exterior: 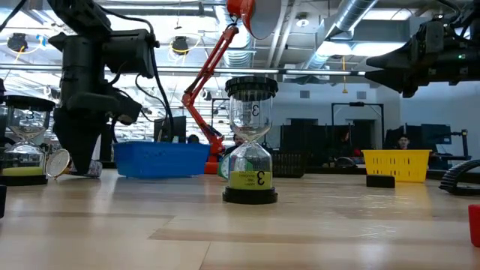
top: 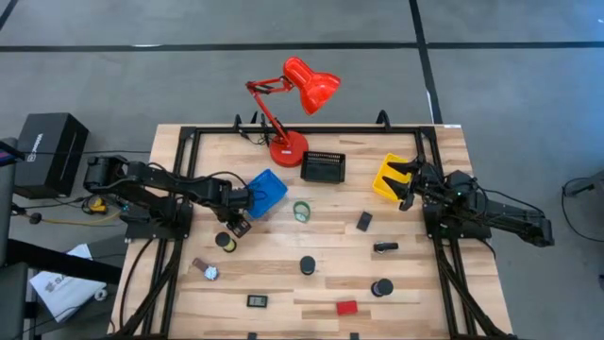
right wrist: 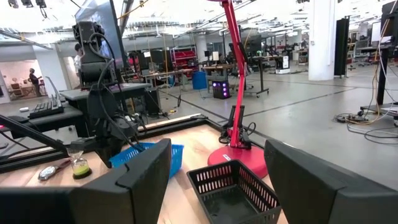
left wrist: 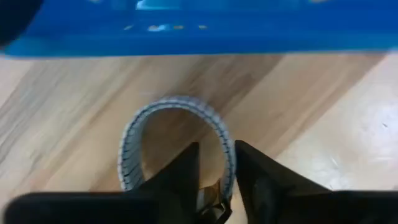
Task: Pick & Place Office items
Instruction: Put the white watch into the blue bin
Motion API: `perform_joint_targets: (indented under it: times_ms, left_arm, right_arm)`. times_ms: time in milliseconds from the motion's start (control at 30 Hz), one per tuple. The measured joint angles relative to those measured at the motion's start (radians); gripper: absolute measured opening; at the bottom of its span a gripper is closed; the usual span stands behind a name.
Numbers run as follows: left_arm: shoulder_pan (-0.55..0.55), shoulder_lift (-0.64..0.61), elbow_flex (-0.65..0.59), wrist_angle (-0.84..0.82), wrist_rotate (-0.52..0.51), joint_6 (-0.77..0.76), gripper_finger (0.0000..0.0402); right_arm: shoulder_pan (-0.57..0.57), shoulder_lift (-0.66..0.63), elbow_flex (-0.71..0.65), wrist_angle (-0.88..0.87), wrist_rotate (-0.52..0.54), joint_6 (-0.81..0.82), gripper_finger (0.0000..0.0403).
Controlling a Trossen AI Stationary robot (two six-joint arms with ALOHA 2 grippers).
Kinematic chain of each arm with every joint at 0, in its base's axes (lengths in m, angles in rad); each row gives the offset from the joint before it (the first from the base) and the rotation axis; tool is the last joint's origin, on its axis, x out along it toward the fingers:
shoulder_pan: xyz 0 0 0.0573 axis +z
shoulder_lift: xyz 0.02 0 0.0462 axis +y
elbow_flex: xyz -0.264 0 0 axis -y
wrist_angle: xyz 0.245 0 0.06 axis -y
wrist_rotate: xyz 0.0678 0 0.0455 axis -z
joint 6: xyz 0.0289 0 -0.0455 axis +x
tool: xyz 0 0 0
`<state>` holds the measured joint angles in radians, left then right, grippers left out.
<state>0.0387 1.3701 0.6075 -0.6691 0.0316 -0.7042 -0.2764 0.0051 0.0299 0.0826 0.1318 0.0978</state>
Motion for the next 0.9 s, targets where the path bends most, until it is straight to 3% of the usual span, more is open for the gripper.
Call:
perform_joint_targets:
  times_ms: [167,500,733,900]
  left_arm:
    - [0.0,-0.007,0.001,0.01,-0.006,0.048,0.0012]
    - [-0.068,-0.179,0.086,0.005,-0.206,0.097,0.0007]
    - [-0.129,-0.329,0.12,0.008,-0.418,0.101,0.0007]
    - [-0.133,-0.341,0.12,0.087,-0.605,0.138,0.0007]
  right_arm:
    - [0.0,0.0,0.0,0.0,0.0,0.0,0.0249]
    - [0.0,0.0,0.0,0.0,0.0,0.0,0.0249]
    - [0.0,0.0,0.0,0.0,0.0,0.031,0.0249]
    - [0.0,0.0,0.0,0.0,0.0,0.034,0.0249]
